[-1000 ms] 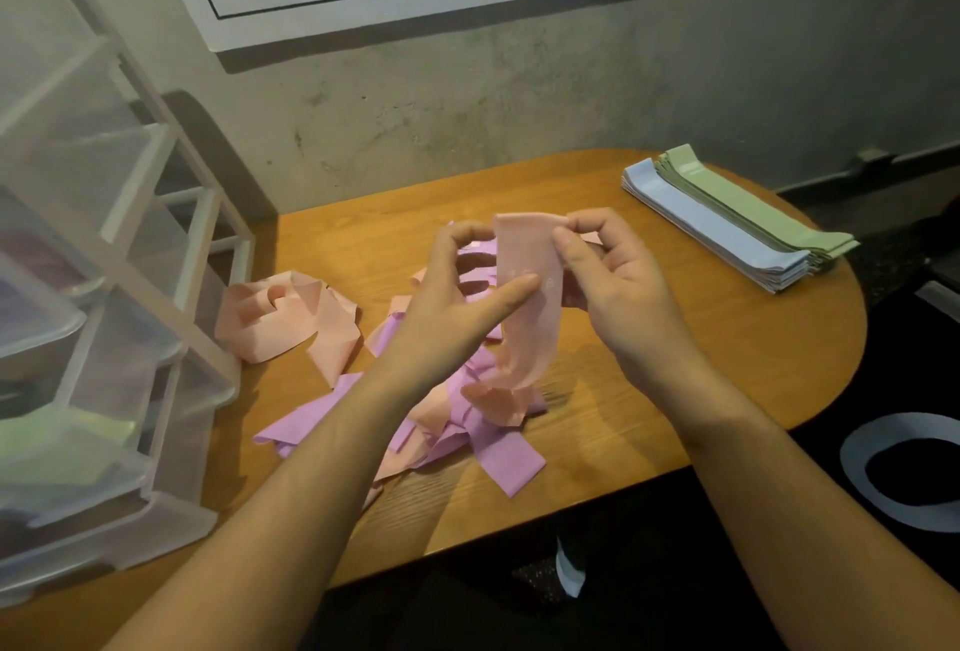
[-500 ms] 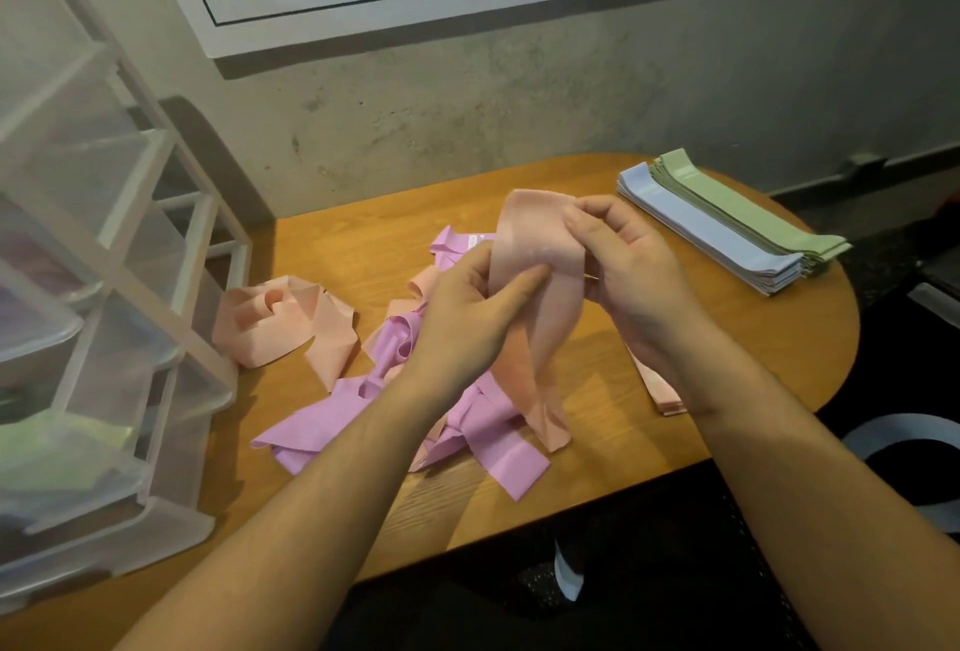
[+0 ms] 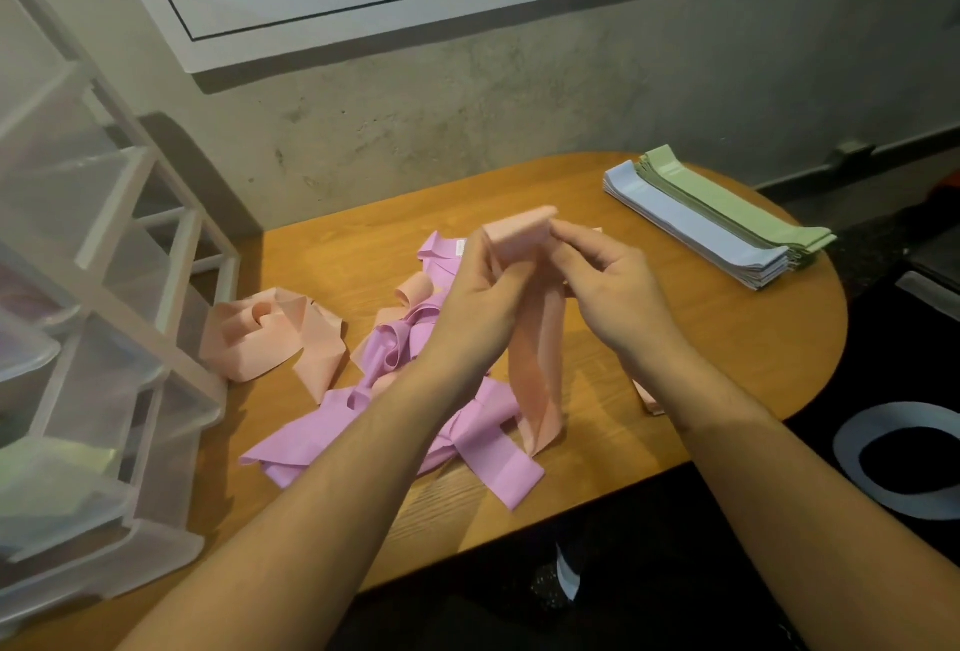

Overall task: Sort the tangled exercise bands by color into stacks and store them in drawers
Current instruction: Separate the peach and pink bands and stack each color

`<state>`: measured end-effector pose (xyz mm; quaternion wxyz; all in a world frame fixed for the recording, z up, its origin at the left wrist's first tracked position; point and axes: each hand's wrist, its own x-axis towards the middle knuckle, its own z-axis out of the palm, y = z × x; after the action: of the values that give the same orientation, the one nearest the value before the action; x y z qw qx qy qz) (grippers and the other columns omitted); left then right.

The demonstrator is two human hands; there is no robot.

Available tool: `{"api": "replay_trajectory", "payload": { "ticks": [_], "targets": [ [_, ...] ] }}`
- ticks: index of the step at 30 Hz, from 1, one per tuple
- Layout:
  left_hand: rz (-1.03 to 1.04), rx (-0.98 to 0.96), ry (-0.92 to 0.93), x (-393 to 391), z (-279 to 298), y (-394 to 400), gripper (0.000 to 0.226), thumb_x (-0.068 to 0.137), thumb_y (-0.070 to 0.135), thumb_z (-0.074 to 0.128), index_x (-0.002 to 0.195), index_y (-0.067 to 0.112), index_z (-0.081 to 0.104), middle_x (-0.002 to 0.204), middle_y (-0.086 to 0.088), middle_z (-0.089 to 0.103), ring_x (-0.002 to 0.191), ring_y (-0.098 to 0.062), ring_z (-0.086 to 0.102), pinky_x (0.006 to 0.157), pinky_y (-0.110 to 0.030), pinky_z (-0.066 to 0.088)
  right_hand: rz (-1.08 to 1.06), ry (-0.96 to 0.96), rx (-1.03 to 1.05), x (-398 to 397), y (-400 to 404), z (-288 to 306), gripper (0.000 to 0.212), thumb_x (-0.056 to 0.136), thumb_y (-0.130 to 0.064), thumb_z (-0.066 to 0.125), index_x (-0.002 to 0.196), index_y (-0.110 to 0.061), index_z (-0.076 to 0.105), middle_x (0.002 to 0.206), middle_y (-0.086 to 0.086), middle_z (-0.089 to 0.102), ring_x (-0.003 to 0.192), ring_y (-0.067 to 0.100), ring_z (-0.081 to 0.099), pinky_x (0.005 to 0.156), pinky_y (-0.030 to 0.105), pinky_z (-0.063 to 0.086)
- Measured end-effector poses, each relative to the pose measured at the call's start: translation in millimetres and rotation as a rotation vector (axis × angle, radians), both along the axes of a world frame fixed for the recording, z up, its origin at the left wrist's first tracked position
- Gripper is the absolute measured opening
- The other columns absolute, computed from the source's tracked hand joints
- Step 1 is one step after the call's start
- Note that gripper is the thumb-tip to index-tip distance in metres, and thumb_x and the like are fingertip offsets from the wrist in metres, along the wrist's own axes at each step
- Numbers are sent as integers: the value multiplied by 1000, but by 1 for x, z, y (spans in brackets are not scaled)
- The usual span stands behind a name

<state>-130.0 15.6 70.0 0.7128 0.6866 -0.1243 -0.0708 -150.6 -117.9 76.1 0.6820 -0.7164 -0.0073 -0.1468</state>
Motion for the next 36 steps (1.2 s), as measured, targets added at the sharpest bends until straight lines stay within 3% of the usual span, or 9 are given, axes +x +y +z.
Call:
{"api": "replay_trajectory", "payload": {
  "ticks": [3, 6, 8, 12, 16, 22, 28, 31, 36],
  "targets": [
    [37, 18, 9, 4, 1, -9, 18, 103, 14, 51, 113, 28, 56, 106, 8, 69, 94, 5, 66, 75, -17, 51, 34, 56, -84, 2, -5, -3, 30, 102, -28, 55, 129, -29, 67, 122, -15, 69, 118, 3, 61, 106, 39, 49],
    [54, -87, 73, 10, 5, -18, 19, 96, 16, 59, 115, 19, 59, 116, -12, 70, 108, -20, 69, 85, -31, 55, 96, 113, 3, 2, -12, -8, 33, 102, -30, 55, 134, -26, 61, 120, -7, 69, 115, 9, 65, 102, 38, 52],
    [59, -150, 132, 15, 11, -23, 24, 89, 18, 59, 113, 19, 60, 112, -16, 71, 102, -26, 69, 86, -36, 54, 135, 140, 10, 1, -18, -15, 31, 100, -35, 56, 131, -27, 59, 117, -3, 70, 110, 11, 66, 98, 37, 52],
    [20, -242, 206, 25, 26, -32, 23, 109, 25, 40, 124, 16, 53, 94, -9, 76, 83, -26, 72, 80, -46, 60, 245, 200, -30, -4, -35, -28, 31, 95, -37, 65, 124, -27, 58, 110, 7, 71, 94, 10, 67, 83, 32, 54],
    [29, -266, 280, 41, 39, -41, 39, 109, 35, 37, 133, 9, 55, 114, -8, 72, 93, -22, 74, 70, -35, 59, 307, 263, -154, -5, -51, -39, 26, 96, -15, 64, 122, -19, 62, 108, 0, 73, 99, 12, 69, 86, 31, 58],
    [24, -302, 336, 68, 42, -64, 23, 107, 18, 46, 128, 15, 54, 115, -4, 73, 96, -21, 74, 81, -39, 58, 243, 336, -165, -6, -72, -48, 17, 103, -25, 53, 119, -27, 60, 109, -2, 69, 101, 13, 67, 80, 28, 56],
    [92, -257, 393, 97, 20, -100, 30, 105, 17, 51, 134, 9, 50, 120, -12, 71, 87, -19, 75, 74, -38, 61, 243, 464, -213, -16, -102, -63, 49, 95, -20, 56, 136, -41, 37, 122, -8, 61, 105, 10, 63, 86, 31, 55],
    [120, -211, 419, 111, 5, -117, 31, 104, 20, 53, 132, 6, 49, 105, -19, 73, 79, -20, 74, 64, -36, 61, 221, 482, -196, -19, -118, -70, 60, 93, -15, 62, 141, -37, 34, 124, -9, 59, 106, 7, 62, 83, 24, 54],
    [207, -47, 376, 137, -29, -137, 36, 100, 18, 54, 134, 27, 50, 114, -10, 70, 99, -24, 70, 86, -42, 60, 85, 511, -311, -14, -135, -91, 56, 90, -23, 70, 135, -39, 41, 104, -6, 67, 90, 13, 69, 77, 41, 60]
  ]
}}
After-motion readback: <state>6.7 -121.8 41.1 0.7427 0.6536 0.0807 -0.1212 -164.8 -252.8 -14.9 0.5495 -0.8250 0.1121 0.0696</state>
